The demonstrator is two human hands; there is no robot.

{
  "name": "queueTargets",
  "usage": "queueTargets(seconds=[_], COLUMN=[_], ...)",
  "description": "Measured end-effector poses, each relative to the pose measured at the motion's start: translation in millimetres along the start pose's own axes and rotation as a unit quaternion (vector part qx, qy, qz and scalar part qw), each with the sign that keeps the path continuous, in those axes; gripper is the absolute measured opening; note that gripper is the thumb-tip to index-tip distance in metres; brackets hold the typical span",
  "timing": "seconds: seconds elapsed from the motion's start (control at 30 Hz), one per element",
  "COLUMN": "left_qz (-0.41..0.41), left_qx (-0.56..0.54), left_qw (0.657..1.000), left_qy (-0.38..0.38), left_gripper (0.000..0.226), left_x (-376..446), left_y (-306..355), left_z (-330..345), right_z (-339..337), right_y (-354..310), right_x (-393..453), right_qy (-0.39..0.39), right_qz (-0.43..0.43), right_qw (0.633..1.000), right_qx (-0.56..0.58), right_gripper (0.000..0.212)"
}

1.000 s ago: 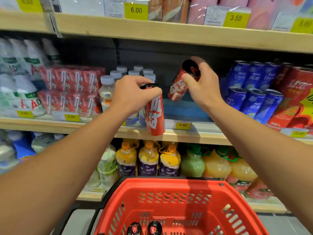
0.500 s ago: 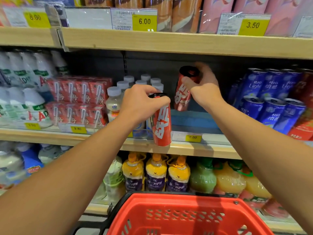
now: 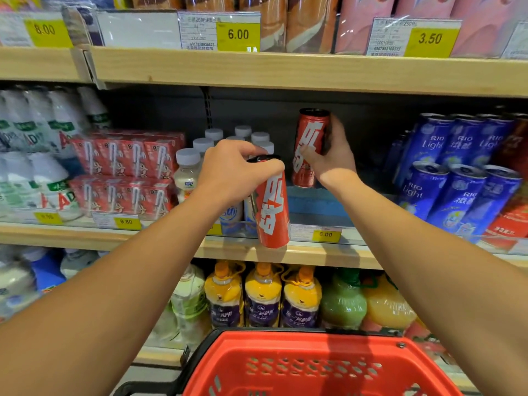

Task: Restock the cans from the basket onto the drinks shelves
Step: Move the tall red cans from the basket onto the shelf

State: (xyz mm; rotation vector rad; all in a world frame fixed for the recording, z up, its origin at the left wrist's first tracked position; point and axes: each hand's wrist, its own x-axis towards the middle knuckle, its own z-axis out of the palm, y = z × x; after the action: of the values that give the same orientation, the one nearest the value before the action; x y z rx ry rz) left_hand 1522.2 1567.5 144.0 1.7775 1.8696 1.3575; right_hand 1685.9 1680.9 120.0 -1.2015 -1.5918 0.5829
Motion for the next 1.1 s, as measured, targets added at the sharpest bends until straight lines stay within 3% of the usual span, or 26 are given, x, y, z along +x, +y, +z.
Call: queueTargets(seconds=[0.1,0.27,1.1], left_qz=[0.000,0.004,0.000], left_qx=[0.004,-0.003,0.010], left_qw=[1.000,1.000,1.000], left_qy=[0.002,0.001,0.001], left_gripper=[0.046,0.045,0.043], left_x=[0,-1,-1], left_y=[-1,-1,-5], left_z=[1,0,-9], right_z=[-1,5,16], right_y=[0,-2,5], right_x=[-1,-10,-1], right_qy=[0.004,0.049,-0.043], right_qz=[-0.005,-0.010,-0.044], right_qw=[0.999,0.993,0.996], right_qx=[-0.034,-0.105,-0.058], right_gripper=[0.086,0.111,0.110])
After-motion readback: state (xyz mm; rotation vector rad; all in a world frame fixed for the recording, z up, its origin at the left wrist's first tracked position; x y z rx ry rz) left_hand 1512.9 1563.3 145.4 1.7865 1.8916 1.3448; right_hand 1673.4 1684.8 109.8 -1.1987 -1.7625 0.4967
